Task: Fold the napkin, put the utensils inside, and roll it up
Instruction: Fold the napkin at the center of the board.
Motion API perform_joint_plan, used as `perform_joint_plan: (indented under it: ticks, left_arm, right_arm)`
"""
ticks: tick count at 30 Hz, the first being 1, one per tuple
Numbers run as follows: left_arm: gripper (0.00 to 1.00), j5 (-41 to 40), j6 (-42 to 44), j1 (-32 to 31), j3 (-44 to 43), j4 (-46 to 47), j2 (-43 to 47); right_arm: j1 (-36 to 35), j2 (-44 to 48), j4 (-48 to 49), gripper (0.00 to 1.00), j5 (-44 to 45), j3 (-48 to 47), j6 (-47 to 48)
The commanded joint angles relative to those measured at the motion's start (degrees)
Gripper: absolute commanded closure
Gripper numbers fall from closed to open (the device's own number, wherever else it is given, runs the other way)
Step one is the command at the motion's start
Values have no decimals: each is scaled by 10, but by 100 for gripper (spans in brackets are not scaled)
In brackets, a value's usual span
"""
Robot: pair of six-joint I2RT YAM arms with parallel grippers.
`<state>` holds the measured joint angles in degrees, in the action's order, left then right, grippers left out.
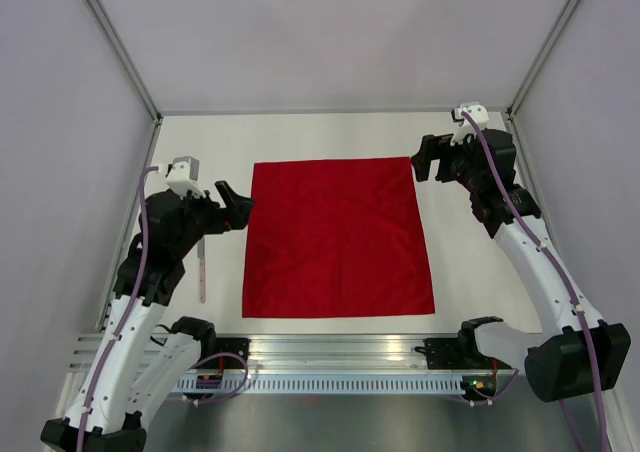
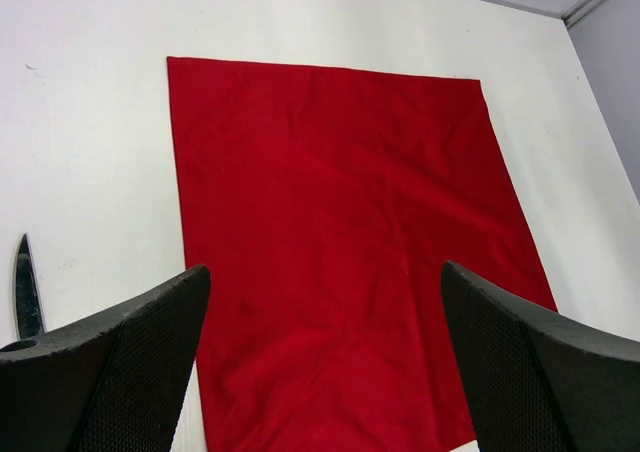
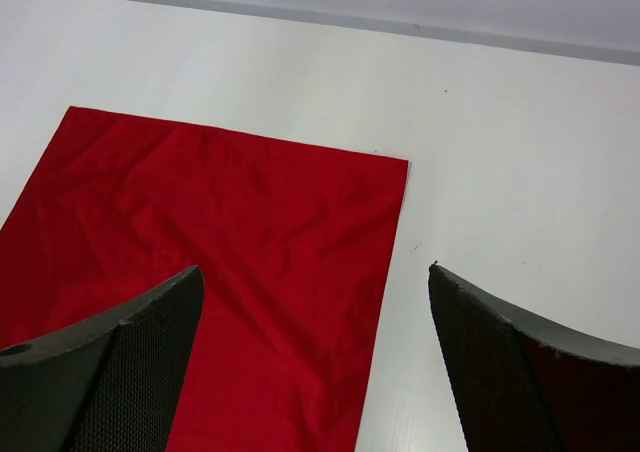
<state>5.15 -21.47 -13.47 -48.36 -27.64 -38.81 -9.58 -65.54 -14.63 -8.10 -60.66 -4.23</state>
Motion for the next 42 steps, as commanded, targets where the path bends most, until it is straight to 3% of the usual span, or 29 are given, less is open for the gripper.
perform_joint_plan:
  ticks: [1, 13, 15, 16, 17, 19, 21, 22, 26, 35, 42]
  left_arm:
    - [0, 21, 22, 2, 2, 14, -2]
    - [3, 42, -10, -7, -37, 28, -39]
    - [4, 18, -27, -53, -53, 45, -69]
    - [5, -44, -28, -85, -64, 52, -79]
    - [4, -84, -24, -162, -69, 60, -109]
    - [4, -150, -25, -227, -91, 80, -147]
    - [5, -186, -32, -317, -105, 110, -210]
    - [5, -201, -31, -318, -110, 122, -235]
    - [7, -242, -24, -438, -128, 181, -340]
    - [11, -303, -15, -612, -158, 324, -549]
    - [19, -320, 3, -674, -218, 347, -669]
  right_arm:
    - [0, 17, -3, 2, 4, -5, -3]
    - [0, -3, -15, 2, 7, -16, 0]
    - [0, -8, -15, 2, 21, -19, 4]
    - [0, -10, -15, 2, 30, -20, 4]
    - [0, -12, -15, 2, 42, -21, 5]
    - [0, -14, -14, 2, 53, -19, 11]
    - [1, -14, -14, 2, 72, -17, 12]
    - [1, -13, -14, 2, 72, -17, 12]
    - [3, -11, -7, 2, 96, -16, 12]
    - [10, -19, -5, 2, 114, -15, 7]
    - [11, -21, -4, 2, 122, -15, 7]
